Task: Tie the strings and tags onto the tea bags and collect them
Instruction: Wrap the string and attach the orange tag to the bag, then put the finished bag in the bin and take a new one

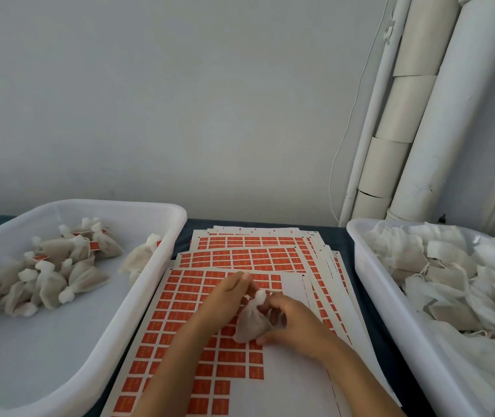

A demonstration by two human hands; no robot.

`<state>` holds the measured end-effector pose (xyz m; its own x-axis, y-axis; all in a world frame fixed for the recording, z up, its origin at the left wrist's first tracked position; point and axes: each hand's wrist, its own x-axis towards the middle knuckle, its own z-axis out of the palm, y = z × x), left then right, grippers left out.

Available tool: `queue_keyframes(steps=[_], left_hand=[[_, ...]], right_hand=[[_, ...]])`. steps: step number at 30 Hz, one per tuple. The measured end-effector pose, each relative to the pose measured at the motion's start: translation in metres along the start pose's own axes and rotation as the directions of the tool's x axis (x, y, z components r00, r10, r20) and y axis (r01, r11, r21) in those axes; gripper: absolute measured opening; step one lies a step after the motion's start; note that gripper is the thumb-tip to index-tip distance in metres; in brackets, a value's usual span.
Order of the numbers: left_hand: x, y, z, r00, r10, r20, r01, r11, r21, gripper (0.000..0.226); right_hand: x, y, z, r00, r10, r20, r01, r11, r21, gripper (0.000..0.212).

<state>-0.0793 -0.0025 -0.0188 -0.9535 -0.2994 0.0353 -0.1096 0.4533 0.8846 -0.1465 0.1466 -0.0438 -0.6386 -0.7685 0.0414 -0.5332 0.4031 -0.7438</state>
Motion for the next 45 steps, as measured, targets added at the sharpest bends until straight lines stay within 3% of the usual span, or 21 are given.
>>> queue_keyframes(steps=[4,6,11,14,18,21,24,27,30,33,39,45], left_hand=[[-0.010,-0.007,-0.012,0.982,-0.101,0.162,0.045,0.948,0.317,0.018],[-0.014,-0.010,-0.013,0.974,-0.133,0.184,0.043,0.903,0.427,0.029],[-0.022,-0.008,-0.011,0.999,-0.039,0.010,0.033,0.929,0.368,0.025],[-0.023,0.006,-0.021,0.985,0.058,-0.161,-0.005,0.951,0.309,0.022],[-0.021,0.040,-0.049,0.857,0.256,-0.447,-0.069,0.917,0.392,0.010],[-0.018,0.058,-0.077,0.748,0.317,-0.583,-0.060,0.907,0.416,0.007],[-0.010,0.061,-0.103,0.656,0.254,-0.711,0.027,0.934,0.358,0.009],[0.004,0.053,-0.118,0.579,0.055,-0.813,0.110,0.983,0.145,0.008],[0.020,0.039,-0.130,0.595,-0.224,-0.772,0.190,0.972,-0.136,0.021],[0.031,0.022,-0.139,0.608,-0.331,-0.722,0.228,0.943,-0.240,0.021],[0.046,0.024,-0.138,0.639,-0.377,-0.670,0.331,0.922,-0.202,0.040],[0.045,0.047,-0.119,0.732,-0.166,-0.661,0.204,0.979,-0.020,0.029]], right_hand=[[0.001,0.007,-0.002,1.000,0.012,-0.010,-0.012,1.000,0.029,0.019],[0.002,0.010,-0.001,1.000,0.014,-0.022,-0.014,0.999,0.039,0.016],[0.012,0.001,-0.001,0.995,0.015,-0.102,-0.007,0.998,0.069,0.014],[0.023,-0.023,-0.002,0.977,0.019,-0.213,0.026,0.978,0.205,0.015],[0.041,-0.073,-0.003,0.923,0.030,-0.383,0.171,0.860,0.481,0.012],[0.057,-0.110,0.003,0.915,0.014,-0.403,0.269,0.724,0.635,0.020],[0.075,-0.137,0.010,0.962,-0.032,-0.270,0.237,0.583,0.777,0.026],[0.096,-0.153,0.016,0.990,-0.072,-0.124,0.143,0.520,0.842,0.027],[0.113,-0.159,0.022,0.996,-0.087,-0.016,0.062,0.558,0.828,0.030],[0.126,-0.161,0.024,0.998,-0.045,0.053,-0.014,0.623,0.782,0.031],[0.139,-0.162,0.021,0.997,0.037,0.062,-0.072,0.622,0.780,0.036],[0.121,-0.152,0.002,0.994,0.103,-0.043,-0.024,0.569,0.822,0.021]])
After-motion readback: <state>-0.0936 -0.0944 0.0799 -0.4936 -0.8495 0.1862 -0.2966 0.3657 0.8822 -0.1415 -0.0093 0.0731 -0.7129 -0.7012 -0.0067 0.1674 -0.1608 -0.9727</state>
